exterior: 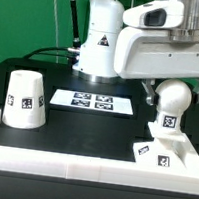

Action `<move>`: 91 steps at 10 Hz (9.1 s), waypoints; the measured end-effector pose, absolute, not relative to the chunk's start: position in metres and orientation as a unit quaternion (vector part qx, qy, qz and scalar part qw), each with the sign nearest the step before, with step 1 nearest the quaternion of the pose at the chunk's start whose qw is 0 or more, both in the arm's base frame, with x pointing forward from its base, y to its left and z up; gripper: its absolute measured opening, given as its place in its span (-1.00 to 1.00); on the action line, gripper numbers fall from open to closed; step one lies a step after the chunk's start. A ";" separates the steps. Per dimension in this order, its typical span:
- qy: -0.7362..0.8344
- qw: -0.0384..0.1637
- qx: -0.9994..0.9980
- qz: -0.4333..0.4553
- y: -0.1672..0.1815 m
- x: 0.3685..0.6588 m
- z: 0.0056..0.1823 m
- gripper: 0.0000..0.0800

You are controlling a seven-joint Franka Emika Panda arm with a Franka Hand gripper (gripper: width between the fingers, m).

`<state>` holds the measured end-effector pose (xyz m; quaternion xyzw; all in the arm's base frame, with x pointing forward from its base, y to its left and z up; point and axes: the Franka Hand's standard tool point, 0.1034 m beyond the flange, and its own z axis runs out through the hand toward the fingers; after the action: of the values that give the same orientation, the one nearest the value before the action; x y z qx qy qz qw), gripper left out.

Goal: Assemble lamp

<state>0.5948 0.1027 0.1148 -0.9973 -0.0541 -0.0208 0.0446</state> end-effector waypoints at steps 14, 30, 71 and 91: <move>0.496 0.069 -0.865 0.022 0.101 0.594 0.114 0.44; 0.281 0.065 -0.957 0.018 0.107 0.592 0.110 0.75; 0.620 0.060 -0.782 0.036 0.104 0.593 0.111 0.45; 0.272 0.037 -0.961 0.031 0.076 0.540 0.098 0.75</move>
Offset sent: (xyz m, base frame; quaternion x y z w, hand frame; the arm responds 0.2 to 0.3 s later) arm 0.0000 0.0028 -0.0017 0.0318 0.0163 0.1741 0.9841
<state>0.5397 0.0758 0.0985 -0.9610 0.2722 0.0312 0.0368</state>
